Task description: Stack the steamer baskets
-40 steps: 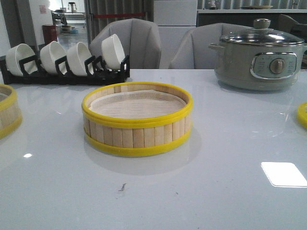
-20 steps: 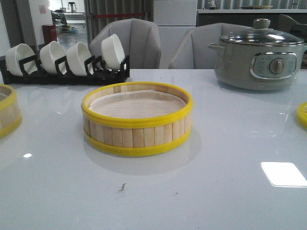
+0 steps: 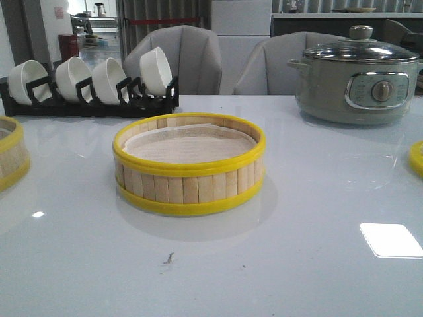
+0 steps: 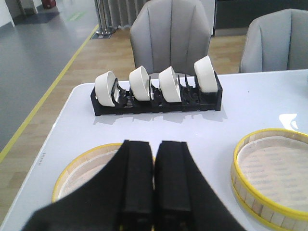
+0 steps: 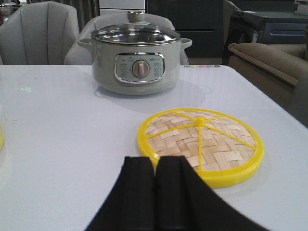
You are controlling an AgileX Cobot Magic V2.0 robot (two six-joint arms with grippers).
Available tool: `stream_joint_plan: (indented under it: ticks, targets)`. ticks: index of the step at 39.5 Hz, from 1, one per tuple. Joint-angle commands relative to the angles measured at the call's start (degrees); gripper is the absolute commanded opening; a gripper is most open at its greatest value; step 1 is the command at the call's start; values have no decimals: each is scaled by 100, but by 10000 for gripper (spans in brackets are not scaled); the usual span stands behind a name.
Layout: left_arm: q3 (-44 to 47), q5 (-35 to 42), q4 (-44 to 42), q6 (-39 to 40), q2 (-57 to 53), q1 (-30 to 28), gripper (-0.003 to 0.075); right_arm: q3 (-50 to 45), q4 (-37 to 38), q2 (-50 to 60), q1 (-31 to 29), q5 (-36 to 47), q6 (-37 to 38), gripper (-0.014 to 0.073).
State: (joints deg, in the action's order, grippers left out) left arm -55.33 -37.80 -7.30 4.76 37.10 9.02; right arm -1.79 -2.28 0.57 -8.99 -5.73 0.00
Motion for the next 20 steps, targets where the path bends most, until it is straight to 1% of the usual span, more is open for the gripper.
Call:
stream_joint_plan:
  ticks: [1, 6, 10, 15, 20]
  targets:
    - [-702, 188, -7, 17, 689, 17, 87, 91, 15, 121, -23, 501, -65, 28]
    - [-892, 176, 36, 17, 1293, 17, 87, 91, 15, 121, -23, 501, -65, 28]
    - [-881, -62, 125, 17, 1534, 17, 87, 91, 15, 121, -23, 501, -65, 28]
    - [-854, -325, 178, 17, 1679, 17, 87, 91, 15, 121, -23, 501, -65, 28]
    - [-826, -236, 178, 17, 1691, 17, 87, 91, 15, 121, -23, 501, -65, 28]
